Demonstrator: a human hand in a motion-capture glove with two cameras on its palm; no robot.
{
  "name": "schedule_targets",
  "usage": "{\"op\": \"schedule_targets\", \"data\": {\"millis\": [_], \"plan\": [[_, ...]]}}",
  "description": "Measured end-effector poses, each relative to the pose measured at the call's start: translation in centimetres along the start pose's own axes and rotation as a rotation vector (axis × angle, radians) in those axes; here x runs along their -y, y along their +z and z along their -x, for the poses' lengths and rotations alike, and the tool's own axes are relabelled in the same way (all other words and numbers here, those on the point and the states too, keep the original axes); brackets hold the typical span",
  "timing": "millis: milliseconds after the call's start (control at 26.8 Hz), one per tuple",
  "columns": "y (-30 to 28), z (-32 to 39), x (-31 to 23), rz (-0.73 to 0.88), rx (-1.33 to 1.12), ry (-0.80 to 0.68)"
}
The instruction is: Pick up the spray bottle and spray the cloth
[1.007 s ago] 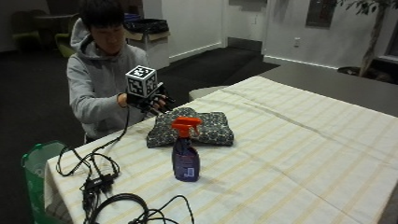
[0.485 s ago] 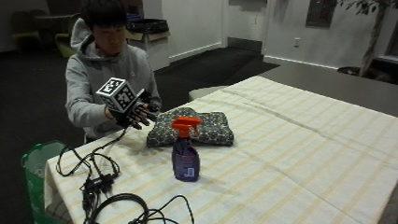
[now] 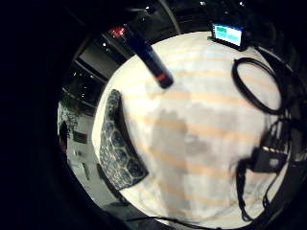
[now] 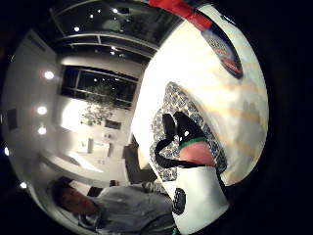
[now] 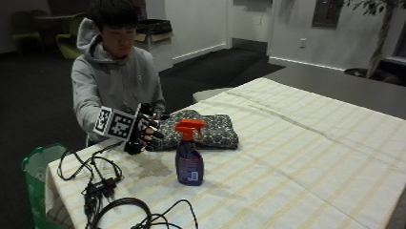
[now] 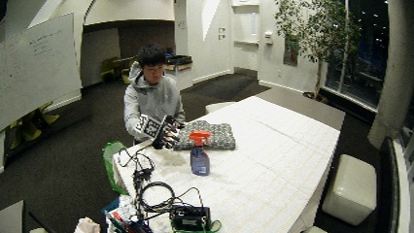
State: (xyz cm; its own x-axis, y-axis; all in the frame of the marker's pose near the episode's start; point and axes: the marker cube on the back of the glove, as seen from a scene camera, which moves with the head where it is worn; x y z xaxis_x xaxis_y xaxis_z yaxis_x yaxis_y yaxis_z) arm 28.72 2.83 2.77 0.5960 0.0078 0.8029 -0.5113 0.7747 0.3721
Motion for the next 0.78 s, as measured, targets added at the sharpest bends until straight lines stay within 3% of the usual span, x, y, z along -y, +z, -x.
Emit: {"op": "schedule_targets", "data": {"millis": [224, 784], "plan": [[0.3, -1.2, 5.2, -0.061, 0.244, 0.056], [4.7, -2.6, 10.1, -0.059, 0.399, 0.065]]}}
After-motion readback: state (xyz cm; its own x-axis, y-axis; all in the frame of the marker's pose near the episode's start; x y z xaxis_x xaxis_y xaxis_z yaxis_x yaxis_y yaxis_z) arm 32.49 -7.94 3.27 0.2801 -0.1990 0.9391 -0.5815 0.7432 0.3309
